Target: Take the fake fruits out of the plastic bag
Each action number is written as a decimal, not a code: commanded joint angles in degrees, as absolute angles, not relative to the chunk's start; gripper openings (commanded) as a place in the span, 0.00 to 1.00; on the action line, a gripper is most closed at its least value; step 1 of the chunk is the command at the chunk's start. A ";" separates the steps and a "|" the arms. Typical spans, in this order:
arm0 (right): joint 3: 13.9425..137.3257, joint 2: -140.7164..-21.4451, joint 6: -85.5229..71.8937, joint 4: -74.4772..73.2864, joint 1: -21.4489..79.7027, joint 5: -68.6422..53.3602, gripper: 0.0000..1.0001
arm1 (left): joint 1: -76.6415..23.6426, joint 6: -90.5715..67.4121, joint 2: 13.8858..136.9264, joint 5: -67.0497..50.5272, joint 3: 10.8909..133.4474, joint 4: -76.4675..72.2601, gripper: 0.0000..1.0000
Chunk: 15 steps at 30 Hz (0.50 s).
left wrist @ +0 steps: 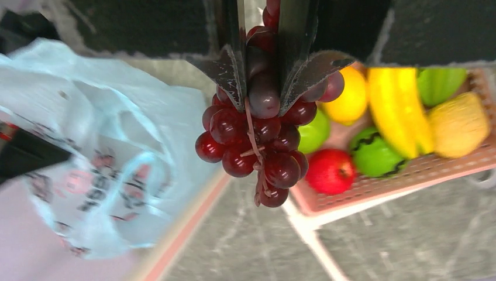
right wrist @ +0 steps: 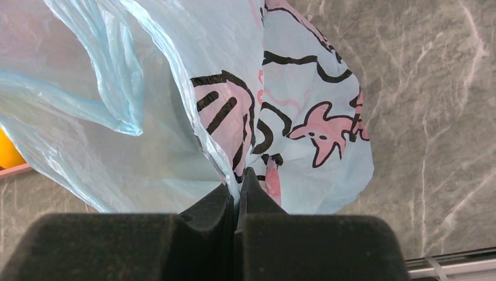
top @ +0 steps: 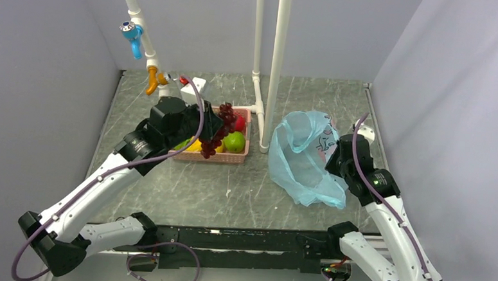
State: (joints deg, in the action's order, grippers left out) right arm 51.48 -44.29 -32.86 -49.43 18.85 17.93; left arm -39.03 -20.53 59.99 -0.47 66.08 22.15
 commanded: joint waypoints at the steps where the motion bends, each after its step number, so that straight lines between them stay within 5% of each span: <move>1: 53.95 -43.78 -30.06 -47.31 17.16 16.93 0.00 | -35.88 -18.89 63.04 8.75 65.82 21.40 0.00; 15: 56.29 -45.51 -27.78 -44.89 15.82 15.42 0.00 | -33.35 0.92 90.34 5.98 78.95 22.04 0.00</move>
